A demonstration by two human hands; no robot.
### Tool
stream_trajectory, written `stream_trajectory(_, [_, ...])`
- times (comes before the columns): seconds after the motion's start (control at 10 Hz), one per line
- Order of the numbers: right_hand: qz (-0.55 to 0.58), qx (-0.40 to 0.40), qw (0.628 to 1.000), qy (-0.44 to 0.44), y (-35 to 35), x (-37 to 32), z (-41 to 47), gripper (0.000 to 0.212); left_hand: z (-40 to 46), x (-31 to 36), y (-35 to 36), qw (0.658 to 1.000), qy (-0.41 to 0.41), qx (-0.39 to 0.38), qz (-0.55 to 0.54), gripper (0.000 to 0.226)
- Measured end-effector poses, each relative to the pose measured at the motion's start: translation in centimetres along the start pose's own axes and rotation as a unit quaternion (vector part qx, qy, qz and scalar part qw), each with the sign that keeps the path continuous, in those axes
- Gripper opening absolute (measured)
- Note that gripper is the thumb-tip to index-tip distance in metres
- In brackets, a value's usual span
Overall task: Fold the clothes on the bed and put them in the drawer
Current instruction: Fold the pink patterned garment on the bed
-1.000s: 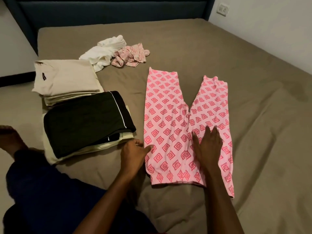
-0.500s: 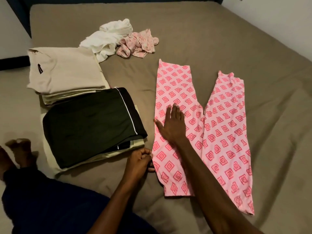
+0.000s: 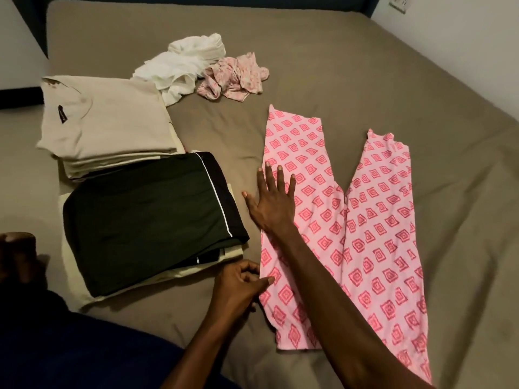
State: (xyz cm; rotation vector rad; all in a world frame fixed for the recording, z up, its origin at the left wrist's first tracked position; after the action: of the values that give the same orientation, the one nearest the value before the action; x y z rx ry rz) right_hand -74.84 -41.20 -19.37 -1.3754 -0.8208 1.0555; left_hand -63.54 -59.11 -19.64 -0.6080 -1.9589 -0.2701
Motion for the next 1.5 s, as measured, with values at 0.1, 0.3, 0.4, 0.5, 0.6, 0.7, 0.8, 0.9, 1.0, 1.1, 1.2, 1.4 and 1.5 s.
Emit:
stream_trajectory(0.1, [0.002, 0.051, 0.999, 0.007, -0.7, -0.1, 0.3, 0.081, 0.1, -0.3, 0.1, 1.000, 0.017, -0.005, -0.017, 0.020])
stream_trajectory(0.3, [-0.045, 0.073, 0.994, 0.067, -0.8, -2.0, 0.0, 0.061, -0.2, -0.2, 0.1, 1.000, 0.018, -0.005, 0.011, 0.019])
stream_trajectory(0.4, [-0.069, 0.119, 0.988, 0.067, -1.8, -2.7, 1.0, 0.022, -0.2, 0.0, 0.1, 0.999, 0.019, 0.011, 0.024, 0.018])
stream_trajectory(0.5, [-0.060, 0.098, 0.990, 0.088, -2.5, -2.7, 2.3, 0.013, -0.2, 0.0, 0.2, 0.997, 0.038, 0.031, 0.060, 0.016])
stream_trajectory(0.6, [-0.035, 0.105, 0.990, 0.092, -3.1, -2.8, 3.5, 0.014, -0.3, 0.3, 0.4, 0.991, 0.060, 0.050, 0.106, 0.015])
stream_trajectory(0.7, [0.065, 0.123, 0.987, 0.079, -3.1, -3.0, 4.2, 0.017, -0.7, 0.5, 0.5, 0.988, 0.085, 0.063, 0.113, 0.020])
stream_trajectory(0.8, [0.266, 0.104, 0.955, 0.086, -3.3, -2.5, 3.8, 0.022, -1.6, 0.1, 0.7, 0.986, 0.109, 0.092, 0.087, 0.027])
stream_trajectory(0.9, [0.300, 0.134, 0.936, 0.125, -3.9, -0.7, 2.6, 0.026, -2.3, 0.5, 1.0, 0.990, 0.090, 0.093, 0.060, 0.029])
stream_trajectory(1.0, [0.215, 0.117, 0.960, 0.137, -3.4, -0.1, 0.9, 0.037, -2.4, 1.0, 1.1, 0.997, 0.046, 0.055, 0.035, 0.021])
stream_trajectory(1.1, [0.143, 0.083, 0.981, 0.102, -2.7, -0.9, -0.1, 0.033, -2.4, 0.6, 1.2, 0.999, 0.016, 0.008, 0.029, 0.024])
stream_trajectory(1.2, [0.090, 0.067, 0.991, 0.074, -3.2, -2.2, -0.1, 0.016, -2.6, 0.1, 1.3, 0.995, 0.020, -0.004, 0.095, 0.023])
stream_trajectory(1.4, [0.157, 0.118, 0.974, 0.111, -4.2, -1.6, 0.0, 0.022, -3.5, 0.1, 2.2, 0.987, 0.080, 0.019, 0.137, 0.023])
stream_trajectory(1.5, [0.257, 0.111, 0.950, 0.136, -1.9, 2.4, 1.7, 0.025, -4.2, 0.7, 3.0, 0.985, 0.117, -0.042, 0.117, 0.039])
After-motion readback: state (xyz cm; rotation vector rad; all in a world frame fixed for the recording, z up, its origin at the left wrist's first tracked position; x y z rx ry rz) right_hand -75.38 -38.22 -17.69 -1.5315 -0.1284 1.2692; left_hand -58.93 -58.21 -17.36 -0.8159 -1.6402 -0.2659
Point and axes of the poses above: each hand's wrist, its own z-axis towards the middle knuckle, its own y-axis out of the palm, x = y × z, the point moved 2 cm from there along z, towards the middle knuckle, and after that the axes turned 5 degrees about z, right-handed, at the moved point
